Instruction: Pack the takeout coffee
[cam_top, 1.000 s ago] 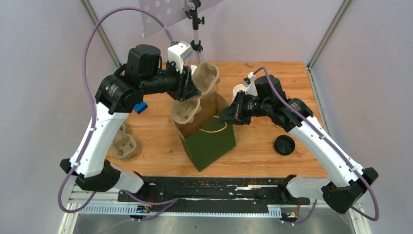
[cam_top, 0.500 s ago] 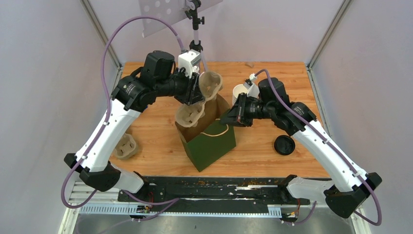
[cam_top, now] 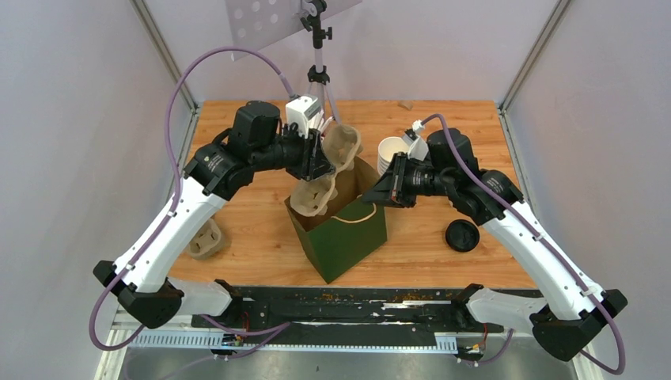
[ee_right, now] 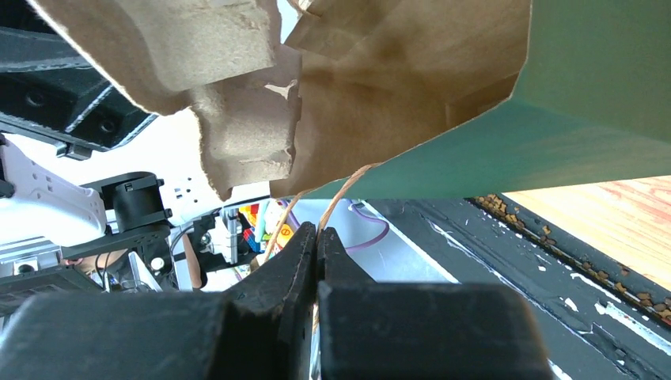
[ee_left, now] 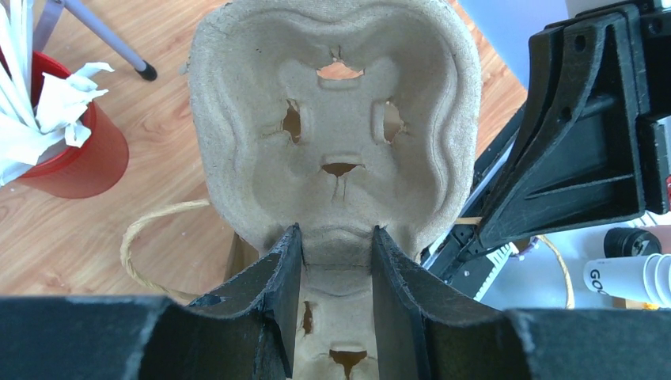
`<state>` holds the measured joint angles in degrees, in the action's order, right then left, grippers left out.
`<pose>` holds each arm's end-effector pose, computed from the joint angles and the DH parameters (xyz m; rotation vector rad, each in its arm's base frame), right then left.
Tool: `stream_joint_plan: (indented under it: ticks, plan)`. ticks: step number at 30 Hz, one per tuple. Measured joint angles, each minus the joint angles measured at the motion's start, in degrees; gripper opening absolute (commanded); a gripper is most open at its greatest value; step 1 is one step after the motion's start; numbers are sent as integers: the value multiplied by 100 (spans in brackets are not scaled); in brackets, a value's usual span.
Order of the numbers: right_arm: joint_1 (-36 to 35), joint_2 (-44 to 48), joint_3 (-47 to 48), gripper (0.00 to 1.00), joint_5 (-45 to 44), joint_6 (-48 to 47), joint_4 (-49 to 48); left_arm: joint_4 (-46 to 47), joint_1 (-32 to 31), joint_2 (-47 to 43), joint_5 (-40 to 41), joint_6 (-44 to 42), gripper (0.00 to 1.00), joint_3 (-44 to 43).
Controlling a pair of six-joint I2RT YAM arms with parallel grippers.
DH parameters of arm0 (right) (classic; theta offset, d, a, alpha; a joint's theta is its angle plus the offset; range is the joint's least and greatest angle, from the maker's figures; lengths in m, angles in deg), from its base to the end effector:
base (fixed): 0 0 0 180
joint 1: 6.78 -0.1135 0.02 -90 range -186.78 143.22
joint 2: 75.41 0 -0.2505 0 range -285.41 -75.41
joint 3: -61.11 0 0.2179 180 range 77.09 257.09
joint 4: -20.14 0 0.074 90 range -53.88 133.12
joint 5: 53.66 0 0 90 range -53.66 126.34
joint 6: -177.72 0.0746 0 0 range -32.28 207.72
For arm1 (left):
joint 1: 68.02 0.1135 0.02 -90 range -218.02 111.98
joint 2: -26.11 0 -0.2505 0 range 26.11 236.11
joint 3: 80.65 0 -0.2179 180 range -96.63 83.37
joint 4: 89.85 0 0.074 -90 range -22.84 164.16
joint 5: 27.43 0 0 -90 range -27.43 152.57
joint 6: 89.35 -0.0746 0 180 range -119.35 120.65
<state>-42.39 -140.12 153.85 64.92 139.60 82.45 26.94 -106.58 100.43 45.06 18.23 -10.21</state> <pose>0.1586 0.1575 0.3638 0.0200 2.4477 1.3330 0.1881 -0.1787 0.4123 0.5885 2.0825 -0.9024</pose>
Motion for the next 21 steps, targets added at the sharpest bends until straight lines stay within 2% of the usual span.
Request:
stream_joint_plan:
  ticks: [21]
  plan:
    - [120, 98, 0, 0, 2, -273, 151, 369, -334, -96, 46, -9, 28, 894]
